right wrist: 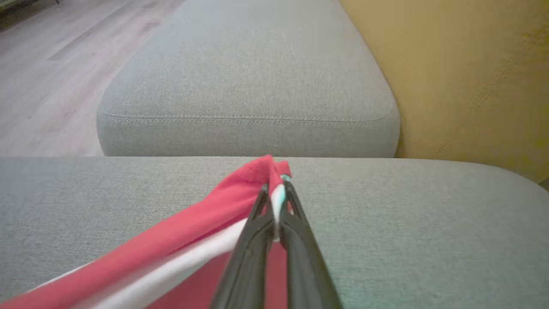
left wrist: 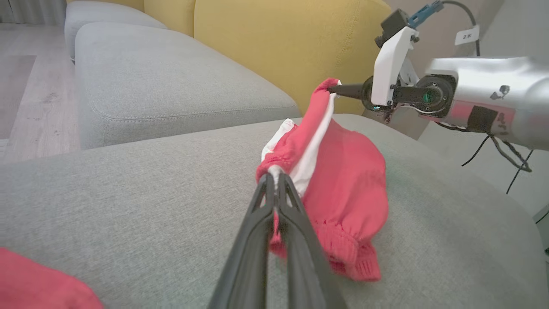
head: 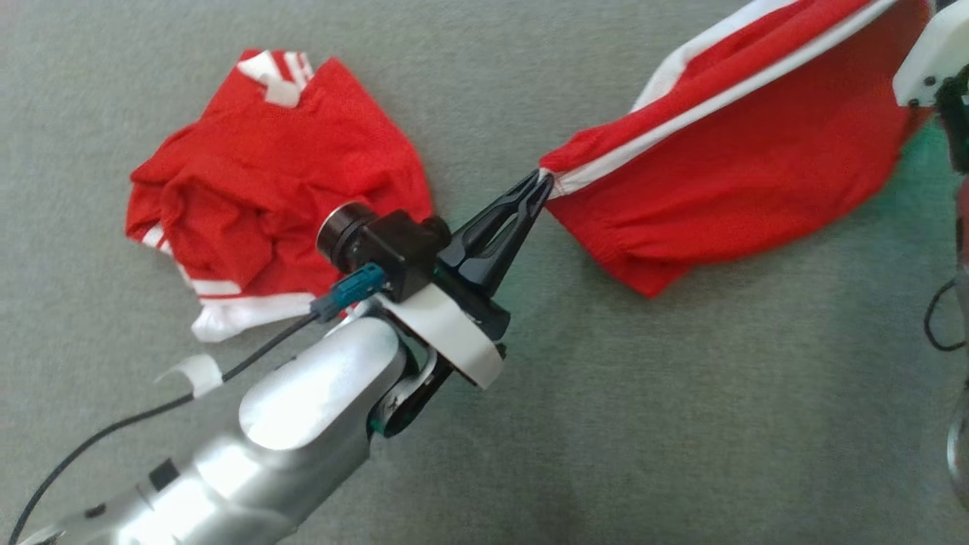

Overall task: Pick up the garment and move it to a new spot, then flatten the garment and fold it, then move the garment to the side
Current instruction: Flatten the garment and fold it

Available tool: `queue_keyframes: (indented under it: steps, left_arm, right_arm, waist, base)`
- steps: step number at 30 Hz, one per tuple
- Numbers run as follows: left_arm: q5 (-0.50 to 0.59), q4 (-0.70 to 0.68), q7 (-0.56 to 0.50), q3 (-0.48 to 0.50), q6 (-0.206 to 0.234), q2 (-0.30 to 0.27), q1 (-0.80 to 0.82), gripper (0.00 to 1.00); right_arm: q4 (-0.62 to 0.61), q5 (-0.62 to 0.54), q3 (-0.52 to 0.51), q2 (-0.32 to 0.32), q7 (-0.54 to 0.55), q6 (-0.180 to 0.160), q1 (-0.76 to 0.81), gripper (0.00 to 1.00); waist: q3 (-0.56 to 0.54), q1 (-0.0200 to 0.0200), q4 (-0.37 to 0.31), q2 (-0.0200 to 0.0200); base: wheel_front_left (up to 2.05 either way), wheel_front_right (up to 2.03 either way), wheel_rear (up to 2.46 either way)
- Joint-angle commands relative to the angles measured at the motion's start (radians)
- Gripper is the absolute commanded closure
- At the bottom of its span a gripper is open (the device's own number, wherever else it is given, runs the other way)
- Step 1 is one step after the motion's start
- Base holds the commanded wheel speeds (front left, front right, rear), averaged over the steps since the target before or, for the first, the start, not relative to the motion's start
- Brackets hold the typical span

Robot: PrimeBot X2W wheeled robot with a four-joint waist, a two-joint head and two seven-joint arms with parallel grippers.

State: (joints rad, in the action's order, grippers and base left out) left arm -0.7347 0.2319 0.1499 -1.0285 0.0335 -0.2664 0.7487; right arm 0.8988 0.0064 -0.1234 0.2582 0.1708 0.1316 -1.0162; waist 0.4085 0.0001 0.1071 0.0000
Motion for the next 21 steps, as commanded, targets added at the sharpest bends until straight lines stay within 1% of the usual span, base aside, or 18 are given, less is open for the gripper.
queue_keyframes:
  steps: [1, 6, 7, 8, 9, 10, 11, 12, 17, 21]
  left_arm:
    - [0.014, -0.015, 0.007, 0.028, -0.007, -0.01, 0.048, 1.0]
    - [0.023, 0.007, 0.011, 0.013, -0.017, 0.015, 0.068, 1.0]
    - [0.025, 0.013, 0.009, 0.009, -0.019, 0.018, 0.072, 1.0]
    - [0.026, 0.019, 0.008, 0.006, -0.02, 0.022, 0.074, 1.0]
    - [0.027, 0.023, 0.009, 0.005, -0.02, 0.025, 0.076, 1.0]
    - [0.03, 0.028, 0.01, 0.002, -0.02, 0.026, 0.079, 0.61]
    - [0.033, 0.032, 0.011, 0.0, -0.019, 0.027, 0.08, 0.16]
    - [0.035, 0.036, 0.013, -0.001, -0.017, 0.028, 0.081, 0.0]
    - [0.031, 0.047, 0.026, 0.012, -0.004, 0.025, 0.081, 0.0]
    - [0.031, 0.046, 0.045, 0.036, 0.017, 0.008, 0.08, 0.0]
  right_arm:
    - [-0.008, -0.016, 0.005, 0.005, -0.019, -0.001, -0.048, 1.0]
    - [0.078, -0.054, -0.01, 0.01, -0.056, -0.001, -0.09, 1.0]
    - [0.091, -0.069, -0.014, 0.015, -0.065, -0.001, -0.096, 0.65]
    - [0.105, -0.083, -0.02, 0.018, -0.071, -0.001, -0.101, 0.0]
    - [0.119, -0.093, -0.03, 0.017, -0.076, -0.001, -0.106, 0.0]
    - [0.132, -0.102, -0.038, 0.016, -0.083, -0.001, -0.11, 0.0]
    - [0.144, -0.112, -0.044, 0.014, -0.089, -0.001, -0.114, 0.0]
    - [0.155, -0.12, -0.051, 0.012, -0.096, -0.001, -0.119, 0.0]
    - [0.194, -0.136, -0.074, 0.002, -0.129, -0.001, -0.132, 0.0]
    - [0.223, -0.13, -0.091, -0.006, -0.167, -0.001, -0.14, 0.0]
  waist:
    - [0.026, -0.0001, 0.026, 0.0]
    - [0.046, -0.0001, 0.045, 0.0]
    - [0.048, -0.0001, 0.047, 0.0]
    - [0.05, -0.0001, 0.049, 0.0]
    - [0.052, -0.0001, 0.049, 0.0]
    - [0.053, -0.0001, 0.049, 0.0]
    - [0.053, -0.0001, 0.049, 0.0]
    - [0.052, -0.0001, 0.048, 0.0]
    - [0.039, -0.0001, 0.037, 0.0]
    - [0.008, -0.0001, 0.018, 0.0]
  base:
    - [0.0, 0.0, 0.0]
    - [0.0, 0.0, 0.0]
    - [0.0, 0.0, 0.0]
    - [0.0, 0.0, 0.0]
    - [0.0, 0.0, 0.0]
    - [0.0, 0.0, 0.0]
    - [0.0, 0.0, 0.0]
    - [0.0, 0.0, 0.0]
    - [0.0, 0.0, 0.0]
    - [0.0, 0.0, 0.0]
